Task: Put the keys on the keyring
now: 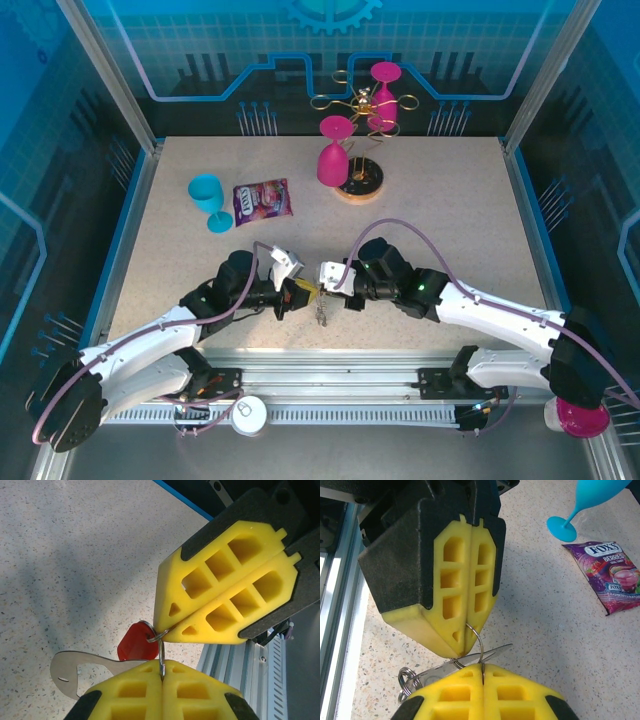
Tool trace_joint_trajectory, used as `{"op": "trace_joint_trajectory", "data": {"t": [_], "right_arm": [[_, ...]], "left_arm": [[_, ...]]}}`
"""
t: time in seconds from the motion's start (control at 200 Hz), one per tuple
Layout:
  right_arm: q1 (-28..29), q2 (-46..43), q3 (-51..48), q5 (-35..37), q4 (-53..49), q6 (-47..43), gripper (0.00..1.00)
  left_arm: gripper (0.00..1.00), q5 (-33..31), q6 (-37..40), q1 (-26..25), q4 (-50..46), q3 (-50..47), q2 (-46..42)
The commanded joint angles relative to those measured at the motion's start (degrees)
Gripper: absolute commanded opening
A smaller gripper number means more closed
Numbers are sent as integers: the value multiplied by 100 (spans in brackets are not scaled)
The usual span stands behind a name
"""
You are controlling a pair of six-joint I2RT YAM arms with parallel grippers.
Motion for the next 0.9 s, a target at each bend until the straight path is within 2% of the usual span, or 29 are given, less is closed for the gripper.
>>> {"op": "trace_joint_trajectory", "data": {"t": [0.0,0.445,0.896], "right_arm": [[132,-7,74,-57,31,-124,0],[178,-98,31,485,-77,-177,0],[215,-260,-126,229,38,-272,0]], "left_arm": [[0,-33,-61,3,167,53,23],[0,-80,-60,2,92,60,-3],[0,-94,-61,4,63,65,-36]]}}
